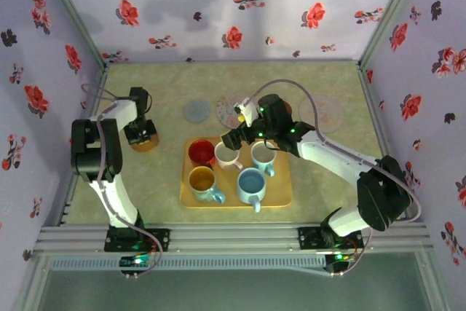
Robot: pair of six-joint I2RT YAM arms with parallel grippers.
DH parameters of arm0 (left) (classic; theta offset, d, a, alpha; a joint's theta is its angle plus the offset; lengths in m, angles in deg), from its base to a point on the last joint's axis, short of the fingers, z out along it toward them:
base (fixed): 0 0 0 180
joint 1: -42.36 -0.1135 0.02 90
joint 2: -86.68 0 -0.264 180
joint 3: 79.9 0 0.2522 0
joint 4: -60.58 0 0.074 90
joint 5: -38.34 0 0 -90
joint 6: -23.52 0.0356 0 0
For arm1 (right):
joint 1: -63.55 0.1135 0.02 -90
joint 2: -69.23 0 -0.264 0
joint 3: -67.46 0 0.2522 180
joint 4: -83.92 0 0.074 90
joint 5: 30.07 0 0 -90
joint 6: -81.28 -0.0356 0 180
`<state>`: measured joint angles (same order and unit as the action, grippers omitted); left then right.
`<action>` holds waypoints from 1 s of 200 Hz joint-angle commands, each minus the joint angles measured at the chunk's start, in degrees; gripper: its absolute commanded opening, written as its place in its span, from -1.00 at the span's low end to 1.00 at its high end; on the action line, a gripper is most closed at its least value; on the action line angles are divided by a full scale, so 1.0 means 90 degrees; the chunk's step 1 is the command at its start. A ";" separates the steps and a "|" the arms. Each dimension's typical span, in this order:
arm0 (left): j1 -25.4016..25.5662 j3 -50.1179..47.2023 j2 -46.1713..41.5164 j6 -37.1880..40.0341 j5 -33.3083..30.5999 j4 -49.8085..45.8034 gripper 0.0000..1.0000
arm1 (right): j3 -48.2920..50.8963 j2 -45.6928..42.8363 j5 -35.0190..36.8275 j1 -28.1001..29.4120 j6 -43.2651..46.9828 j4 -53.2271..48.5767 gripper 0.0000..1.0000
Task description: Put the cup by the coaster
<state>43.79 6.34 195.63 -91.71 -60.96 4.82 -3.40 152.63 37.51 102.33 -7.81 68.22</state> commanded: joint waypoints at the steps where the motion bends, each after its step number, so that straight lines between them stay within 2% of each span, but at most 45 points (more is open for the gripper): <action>1: -0.0052 0.0370 0.0443 0.0205 0.0250 0.0172 -1.00 | -0.0188 0.0052 0.0238 0.0049 -0.0093 0.0177 0.99; 41: 0.0053 0.0944 0.0839 0.0518 0.0746 0.0222 -1.00 | -0.0310 0.0162 0.0400 0.0046 -0.0071 0.0198 0.99; 200: 0.0456 0.2662 0.2136 0.0647 0.1112 -0.0089 -1.00 | -0.0156 0.0178 0.0772 0.0046 -0.0247 0.0440 0.99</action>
<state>46.87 28.88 210.91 -86.84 -53.68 4.74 -4.78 154.12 43.48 102.33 -9.34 70.34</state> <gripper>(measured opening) 0.055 0.996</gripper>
